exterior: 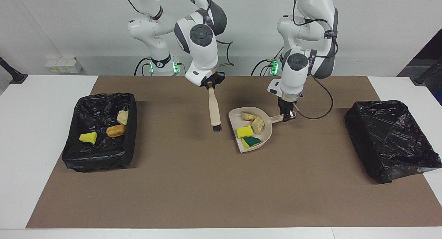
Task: Sweep and dump trash in bin
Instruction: 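Sweep the yellow sponges into the dustpan with the right gripper's brush, then carry the loaded dustpan with the left gripper over the left bin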
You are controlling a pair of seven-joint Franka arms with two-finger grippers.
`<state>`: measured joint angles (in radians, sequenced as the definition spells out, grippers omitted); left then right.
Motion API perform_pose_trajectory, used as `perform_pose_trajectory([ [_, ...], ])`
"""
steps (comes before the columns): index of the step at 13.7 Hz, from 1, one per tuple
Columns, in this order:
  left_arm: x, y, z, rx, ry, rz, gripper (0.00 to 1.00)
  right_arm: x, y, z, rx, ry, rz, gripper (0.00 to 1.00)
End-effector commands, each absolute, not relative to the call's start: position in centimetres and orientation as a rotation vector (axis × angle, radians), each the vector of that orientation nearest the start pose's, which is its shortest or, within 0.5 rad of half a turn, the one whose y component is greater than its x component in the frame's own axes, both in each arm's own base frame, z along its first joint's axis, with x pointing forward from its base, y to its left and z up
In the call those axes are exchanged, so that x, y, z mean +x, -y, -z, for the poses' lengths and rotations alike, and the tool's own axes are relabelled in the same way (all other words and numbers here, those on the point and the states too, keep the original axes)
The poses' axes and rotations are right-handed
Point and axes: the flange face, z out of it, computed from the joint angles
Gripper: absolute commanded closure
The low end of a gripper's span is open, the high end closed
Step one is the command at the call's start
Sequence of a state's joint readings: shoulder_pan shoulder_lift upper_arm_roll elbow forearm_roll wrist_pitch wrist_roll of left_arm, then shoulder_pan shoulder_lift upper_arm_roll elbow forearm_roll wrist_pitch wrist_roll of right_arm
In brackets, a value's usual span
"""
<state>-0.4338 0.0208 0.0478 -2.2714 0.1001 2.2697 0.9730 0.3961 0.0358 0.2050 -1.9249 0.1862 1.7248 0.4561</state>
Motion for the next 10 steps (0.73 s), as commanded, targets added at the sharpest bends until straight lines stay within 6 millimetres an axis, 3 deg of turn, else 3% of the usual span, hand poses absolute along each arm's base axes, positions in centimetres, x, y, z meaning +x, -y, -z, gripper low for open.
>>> perform_pose_trajectory([
  [1, 49.1, 16.9, -34.4, -2.312, -2.084, -0.039, 1.0, 37.8, -33.6, -44.5, -3.019, 0.041, -0.465, 1.0],
  [3, 50.1, 14.4, -35.9, -2.311, -2.106, -0.074, 1.0, 34.2, -35.3, -43.7, -3.016, 0.004, -0.403, 1.0],
  [5, 51.5, 12.7, -38.0, -2.302, -2.13, -0.104, 1.0, 31.1, -38.3, -42.3, -3.035, -0.035, -0.406, 1.0],
  [7, 53.4, 9.6, -40.3, -2.317, -2.134, -0.125, 1.0, 27.7, -40.7, -40.1, -3.045, -0.053, -0.373, 1.0],
  [10, 55.9, 3.9, -43.1, -2.312, -2.201, -0.121, 1.0, 26.3, -42.8, -36.2, -3.073, -0.141, -0.412, 1.0],
])
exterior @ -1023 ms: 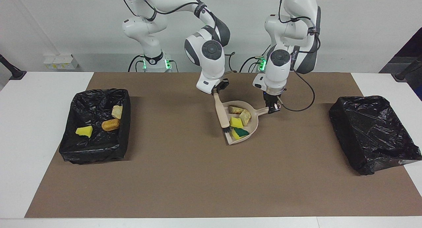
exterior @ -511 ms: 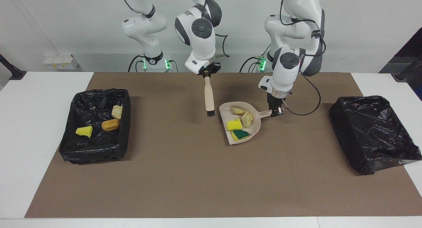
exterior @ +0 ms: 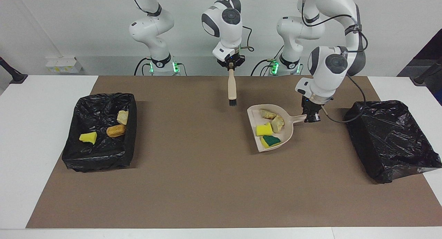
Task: Sweep and dump trash in bin
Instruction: 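Carry the loaded dustpan with the left gripper over the left bin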
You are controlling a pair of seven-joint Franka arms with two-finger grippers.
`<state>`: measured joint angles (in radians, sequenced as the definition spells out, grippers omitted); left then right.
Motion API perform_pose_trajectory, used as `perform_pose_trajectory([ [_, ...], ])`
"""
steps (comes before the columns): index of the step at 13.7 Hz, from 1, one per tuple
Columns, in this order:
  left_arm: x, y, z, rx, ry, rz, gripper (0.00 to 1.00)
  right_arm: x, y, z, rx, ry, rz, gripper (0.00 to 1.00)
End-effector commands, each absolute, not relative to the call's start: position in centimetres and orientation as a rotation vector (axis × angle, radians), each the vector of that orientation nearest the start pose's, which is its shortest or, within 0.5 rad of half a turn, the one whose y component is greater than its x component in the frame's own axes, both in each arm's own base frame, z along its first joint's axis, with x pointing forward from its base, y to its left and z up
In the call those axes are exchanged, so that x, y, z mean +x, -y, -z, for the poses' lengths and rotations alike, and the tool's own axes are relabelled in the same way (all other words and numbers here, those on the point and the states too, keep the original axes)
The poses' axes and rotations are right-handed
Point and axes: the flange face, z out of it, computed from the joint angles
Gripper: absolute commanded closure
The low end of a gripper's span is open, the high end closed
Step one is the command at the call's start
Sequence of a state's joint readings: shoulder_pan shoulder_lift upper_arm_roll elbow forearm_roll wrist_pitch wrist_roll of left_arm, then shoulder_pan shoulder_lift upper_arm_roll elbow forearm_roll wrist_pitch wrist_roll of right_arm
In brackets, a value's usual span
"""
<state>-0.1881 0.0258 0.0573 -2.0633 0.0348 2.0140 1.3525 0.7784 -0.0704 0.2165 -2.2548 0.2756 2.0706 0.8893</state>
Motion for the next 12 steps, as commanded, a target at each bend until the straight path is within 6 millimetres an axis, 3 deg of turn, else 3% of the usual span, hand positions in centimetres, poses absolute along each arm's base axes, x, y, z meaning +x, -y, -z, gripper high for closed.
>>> perform_pose_trajectory([
  [1, 56.9, 2.0, -43.8, -2.305, -2.215, -0.122, 1.0, 26.1, -43.3, -34.8, -3.083, -0.128, -0.431, 1.0],
  [4, 59.3, -4.8, -46.0, -2.285, -2.231, -0.103, 1.0, 25.9, -43.4, -34.0, -3.084, 0.042, -0.444, 1.0],
  [8, 61.0, -15.0, -48.2, -2.234, -2.236, -0.086, 1.0, 26.1, -43.2, -33.7, -3.082, 0.065, -0.455, 1.0],
  [9, 61.1, -17.3, -48.8, -2.197, -2.243, -0.096, 1.0, 26.2, -43.3, -33.7, -3.081, 0.065, -0.453, 0.94],
  [11, 61.1, -21.9, -49.6, -2.142, -2.222, -0.168, 1.0, 26.7, -43.4, -33.7, -3.077, 0.05, -0.455, 0.44],
  [12, 61.5, -24.4, -51.2, -2.118, -2.195, -0.163, 1.0, 27.0, -43.4, -33.6, -3.074, 0.043, -0.449, 0.39],
])
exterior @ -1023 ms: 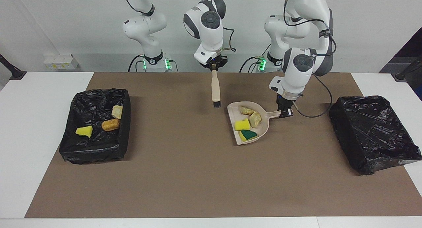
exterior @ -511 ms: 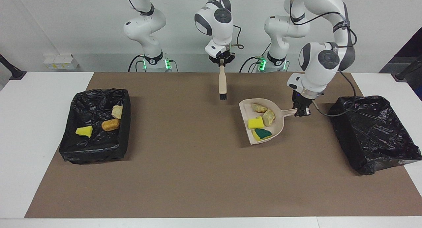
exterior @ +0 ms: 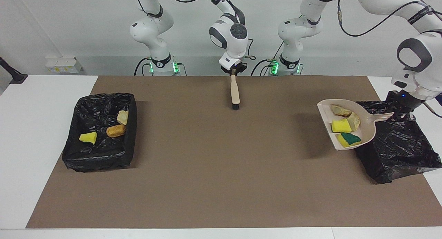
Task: Sweep and dump trash in bin
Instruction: 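Carry the loaded dustpan with the left gripper over the left bin, then tip the dustpan into the bin with the left gripper while the right withdraws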
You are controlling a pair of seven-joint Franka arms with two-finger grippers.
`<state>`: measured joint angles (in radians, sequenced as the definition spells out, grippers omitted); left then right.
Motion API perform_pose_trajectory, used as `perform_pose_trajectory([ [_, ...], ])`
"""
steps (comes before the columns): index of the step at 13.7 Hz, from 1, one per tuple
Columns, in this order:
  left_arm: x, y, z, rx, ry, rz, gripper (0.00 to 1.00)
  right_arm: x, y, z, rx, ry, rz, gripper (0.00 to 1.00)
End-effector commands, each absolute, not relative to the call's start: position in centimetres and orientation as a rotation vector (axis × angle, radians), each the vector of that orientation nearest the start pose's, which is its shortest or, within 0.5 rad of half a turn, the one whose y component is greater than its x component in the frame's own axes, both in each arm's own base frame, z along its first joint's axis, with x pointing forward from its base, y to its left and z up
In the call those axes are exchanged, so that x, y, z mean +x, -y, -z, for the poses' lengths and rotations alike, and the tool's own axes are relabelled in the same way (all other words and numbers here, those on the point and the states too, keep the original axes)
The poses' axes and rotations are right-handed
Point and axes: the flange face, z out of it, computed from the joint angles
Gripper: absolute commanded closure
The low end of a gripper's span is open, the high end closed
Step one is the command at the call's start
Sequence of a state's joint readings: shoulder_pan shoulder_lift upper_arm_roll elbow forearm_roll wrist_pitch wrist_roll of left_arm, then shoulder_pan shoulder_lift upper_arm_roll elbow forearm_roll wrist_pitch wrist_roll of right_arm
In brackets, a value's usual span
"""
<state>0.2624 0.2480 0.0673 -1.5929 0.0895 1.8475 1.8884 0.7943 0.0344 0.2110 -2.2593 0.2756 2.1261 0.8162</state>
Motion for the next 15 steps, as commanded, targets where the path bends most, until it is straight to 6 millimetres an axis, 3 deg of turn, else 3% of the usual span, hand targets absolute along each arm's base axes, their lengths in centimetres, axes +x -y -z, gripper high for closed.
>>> perform_pose_trajectory([
  [1, 62.0, -26.7, -52.1, -2.089, -2.187, -0.178, 1.0, 27.9, -44.1, -34.1, -3.068, 0.038, -0.431, 0.27],
  [2, 62.3, -28.2, -52.8, -2.033, -2.191, -0.219, 1.0, 29.5, -44.3, -34.8, -3.056, 0.015, -0.408, 0.17],
  [3, 62.5, -29.1, -53.5, -1.952, -2.197, -0.285, 1.0, 31.8, -43.6, -35.8, -3.034, -0.025, -0.378, 0.14],
  [4, 62.8, -29.8, -54.1, -1.881, -2.184, -0.359, 1.0, 34.1, -42.6, -37.4, -3.005, -0.084, -0.337, 0.03],
  [5, 62.9, -30.4, -54.7, -1.825, -2.149, -0.416, 1.0, 36.3, -41.2, -38.9, -2.98, -0.147, -0.298, 0.0],
  [8, 63.5, -30.9, -55.3, -1.667, -2.02, -0.597, 1.0, 44.6, -33.7, -43.4, -2.891, -0.389, -0.165, 0.0],
  [10, 63.5, -30.3, -53.8, -1.664, -1.94, -0.698, 1.0, 49.5, -28.2, -45.3, -2.865, -0.461, -0.073, 0.0],
  [13, 62.7, -27.4, -52.8, -1.61, -1.779, -0.863, 1.0, 55.3, -19.4, -47.0, -2.977, -0.43, 0.128, 0.0],
  [15, 62.7, -26.7, -53.1, -1.55, -1.736, -0.943, 1.0, 58.0, -14.3, -50.0, -3.052, -0.365, 0.207, 0.0],
])
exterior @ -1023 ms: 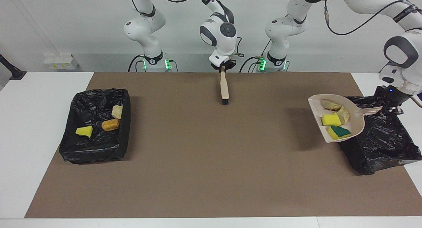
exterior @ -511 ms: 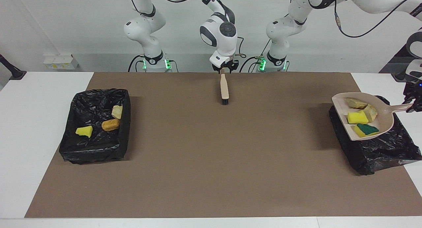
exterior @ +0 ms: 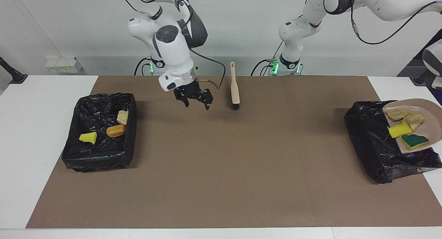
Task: Sweep and dump trash in bin
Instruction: 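Tip the dustpan into the bin with the left gripper while the right withdraws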
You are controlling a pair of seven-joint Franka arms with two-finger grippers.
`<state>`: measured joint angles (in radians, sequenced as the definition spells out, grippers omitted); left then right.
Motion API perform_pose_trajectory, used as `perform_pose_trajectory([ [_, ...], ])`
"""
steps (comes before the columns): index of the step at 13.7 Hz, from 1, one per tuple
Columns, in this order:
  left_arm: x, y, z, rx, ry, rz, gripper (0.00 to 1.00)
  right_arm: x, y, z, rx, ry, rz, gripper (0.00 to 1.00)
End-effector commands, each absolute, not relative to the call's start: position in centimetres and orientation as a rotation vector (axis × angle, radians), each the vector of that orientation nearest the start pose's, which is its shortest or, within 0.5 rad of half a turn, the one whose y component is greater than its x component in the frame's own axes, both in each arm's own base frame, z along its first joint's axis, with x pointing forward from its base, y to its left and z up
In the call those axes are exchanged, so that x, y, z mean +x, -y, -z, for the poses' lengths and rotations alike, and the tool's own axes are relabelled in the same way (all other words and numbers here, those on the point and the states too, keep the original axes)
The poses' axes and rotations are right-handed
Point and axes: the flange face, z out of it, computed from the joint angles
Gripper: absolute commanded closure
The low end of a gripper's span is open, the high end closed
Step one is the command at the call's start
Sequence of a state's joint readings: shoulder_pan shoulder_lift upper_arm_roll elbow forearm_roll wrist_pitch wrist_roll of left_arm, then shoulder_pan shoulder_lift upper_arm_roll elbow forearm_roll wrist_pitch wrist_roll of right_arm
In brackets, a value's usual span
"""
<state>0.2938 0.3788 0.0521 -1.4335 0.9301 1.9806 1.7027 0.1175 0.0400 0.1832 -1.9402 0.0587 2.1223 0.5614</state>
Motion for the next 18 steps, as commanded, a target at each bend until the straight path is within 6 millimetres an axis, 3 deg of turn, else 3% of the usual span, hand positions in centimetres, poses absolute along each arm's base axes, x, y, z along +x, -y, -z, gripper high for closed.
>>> perform_pose_trajectory([
  [1, 62.7, -26.8, -53.6, -1.496, -1.709, -1.011, 1.0, 59.4, -11.7, -52.1, -3.079, -0.338, 0.222, 0.0],
  [4, 61.9, -26.2, -57.1, -1.435, -1.651, -1.044, 1.0, 61.8, -5.8, -57.4, -3.162, -0.191, 0.16, 0.0],
  [6, 61.0, -25.9, -59.4, -1.435, -1.622, -1.03, 1.0, 61.4, -3.0, -61.2, -3.178, -0.145, 0.132, 0.0],
  [9, 60.4, -24.3, -60.6, -1.487, -1.615, -1.014, 1.0, 59.6, -0.3, -65.0, -3.19, -0.177, 0.052, 0.0],
  [10, 60.5, -23.3, -60.2, -1.534, -1.639, -0.984, 1.0, 58.7, -0.1, -65.6, -3.193, -0.183, 0.024, 0.0],
  [11, 60.5, -22.3, -59.6, -1.597, -1.67, -0.946, 1.0, 56.7, -0.1, -68.2, -3.195, -0.193, 0.067, 0.0],
  [12, 60.8, -20.9, -59.2, -1.642, -1.706, -0.903, 1.0, 54.8, -0.4, -69.1, -3.194, -0.193, 0.036, 0.0],
  [14, 60.7, -19.4, -58.7, -1.801, -1.694, -0.792, 1.0, 51.1, -1.6, -68.8, -3.194, -0.18, -0.106, 0.0],
  [18, 60.2, -12.7, -56.9, -2.154, -1.574, -0.643, 1.0, 50.6, -2.0, -68.1, -3.152, -0.17, -0.109, 0.0],
])
